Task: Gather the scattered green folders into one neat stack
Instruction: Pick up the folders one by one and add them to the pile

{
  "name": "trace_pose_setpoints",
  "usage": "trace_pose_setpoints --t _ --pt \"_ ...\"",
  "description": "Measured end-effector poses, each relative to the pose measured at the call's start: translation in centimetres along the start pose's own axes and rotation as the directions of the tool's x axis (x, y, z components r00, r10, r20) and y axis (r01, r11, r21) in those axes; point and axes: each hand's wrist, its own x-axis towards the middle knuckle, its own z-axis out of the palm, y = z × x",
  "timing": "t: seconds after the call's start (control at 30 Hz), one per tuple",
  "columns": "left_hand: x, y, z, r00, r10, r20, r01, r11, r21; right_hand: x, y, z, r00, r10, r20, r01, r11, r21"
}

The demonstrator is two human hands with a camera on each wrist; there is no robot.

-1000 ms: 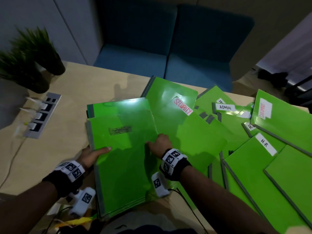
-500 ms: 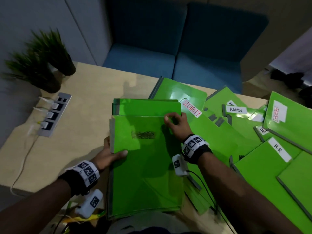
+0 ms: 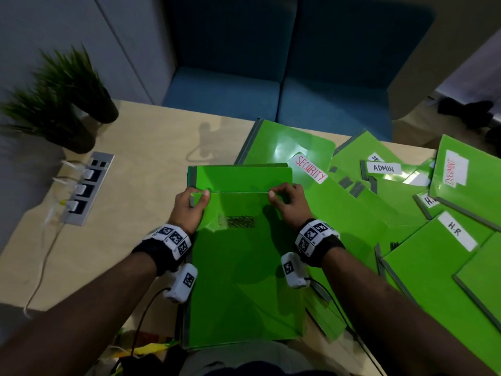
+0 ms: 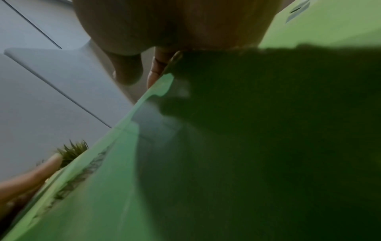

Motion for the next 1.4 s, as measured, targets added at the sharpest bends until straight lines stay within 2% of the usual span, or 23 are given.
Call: trace_pose_setpoints --t 0.07,0.13,0.2,0.23,0.27,0.33,0.4,0.5,0.6,0.67,0.73,0.8,0.87,0.9,0.93,1.03,1.1,1.23,1.27,1.33,1.4 --pt "0.3 0.9 0.2 0.999 -0.014 -0.037 0.017 0.997 0.08 -0.1 -0.2 0.1 0.999 0.031 -0.039 -0.031 0.999 -0.007" --pt "0.3 0.8 0.2 0.999 -0.01 -0.033 0.013 0.995 0.096 -0.3 -0.3 0.1 0.994 0.062 -0.085 -0.049 0.988 0.144" --pt "-0.5 0.2 0.3 0.999 0.006 0.035 -0.009 0.997 0.078 -1.2 -0.5 0.0 0.976 0.209 -0.066 -0.161 0.887 0.433" --pt "-1.0 -0.1 0.3 0.997 0.003 0.072 -0.008 0.998 0.06 -1.3 -0.2 0.1 0.957 0.287 -0.046 -0.22 0.821 0.527" --pt "-1.3 -0.3 0.2 0.995 -0.009 0.099 0.004 0.999 0.045 -1.5 0.0 0.3 0.938 0.345 -0.027 -0.275 0.791 0.546" --pt "-1.4 -0.4 0.1 0.994 0.0 0.107 -0.003 1.0 0.026 -1.3 0.3 0.4 0.919 0.395 0.011 -0.354 0.811 0.466" --pt "-1.2 -0.9 -0.2 0.993 -0.024 0.116 0.032 0.997 -0.072 -1.3 -0.1 0.1 0.93 0.362 0.065 -0.362 0.873 0.326" --pt "-1.4 -2.3 -0.6 0.957 -0.271 0.105 0.29 0.911 -0.293 -2.3 0.0 0.0 0.939 0.342 0.045 -0.344 0.917 0.205" --pt "-2.7 -2.9 0.0 0.903 -0.389 0.18 0.428 0.839 -0.336 -3.8 0.8 0.8 0.918 0.398 -0.008 -0.381 0.884 0.272" --pt "-3.4 -2.9 0.1 0.904 -0.38 0.195 0.427 0.822 -0.377 -4.1 0.4 0.9 0.909 0.416 -0.009 -0.401 0.882 0.25" --pt "-3.8 -2.7 -0.3 0.936 -0.304 0.178 0.351 0.851 -0.392 -4.0 0.1 0.5 0.923 0.385 0.011 -0.378 0.902 0.208" --pt "-4.2 -2.4 -1.3 0.962 -0.256 0.091 0.272 0.914 -0.302 -3.7 -0.1 -0.1 0.961 0.272 0.048 -0.275 0.959 0.063" --pt "-4.2 -2.7 -2.6 0.965 -0.259 -0.031 0.249 0.95 -0.187 -2.6 0.4 -1.2 0.987 0.121 0.107 -0.101 0.979 -0.176" --pt "-4.0 -3.1 -3.4 0.962 -0.263 -0.069 0.25 0.955 -0.159 -1.8 1.0 -2.1 0.994 0.067 0.089 -0.037 0.952 -0.304" --pt "-3.6 -4.0 -4.1 0.955 -0.285 -0.088 0.27 0.952 -0.146 -0.9 1.9 -3.4 0.999 0.038 0.015 -0.028 0.906 -0.421" --pt "-3.0 -5.4 -6.3 0.92 -0.379 -0.097 0.375 0.925 -0.06 0.4 5.4 -8.3 0.963 0.094 -0.254 -0.245 0.703 -0.668" --pt "-2.8 -6.7 -7.3 0.893 -0.437 -0.108 0.435 0.9 -0.041 0.2 7.1 -11.1 0.943 0.158 -0.293 -0.325 0.632 -0.704" --pt "-2.8 -8.2 -8.2 0.865 -0.49 -0.112 0.492 0.87 -0.009 0.7 8.6 -12.7 0.953 0.184 -0.239 -0.302 0.593 -0.747" --pt "-2.7 -8.6 -8.3 0.857 -0.502 -0.113 0.504 0.863 -0.011 1.1 8.4 -13.0 0.947 0.226 -0.23 -0.322 0.637 -0.7" --pt "-2.7 -9.1 -8.8 0.844 -0.524 -0.115 0.529 0.849 0.007 2.0 8.1 -14.2 0.93 0.295 -0.22 -0.368 0.782 -0.504" --pt "-2.7 -9.5 -9.5 0.83 -0.547 -0.115 0.552 0.834 0.018 2.8 7.2 -15.2 0.929 0.297 -0.222 -0.36 0.867 -0.343"
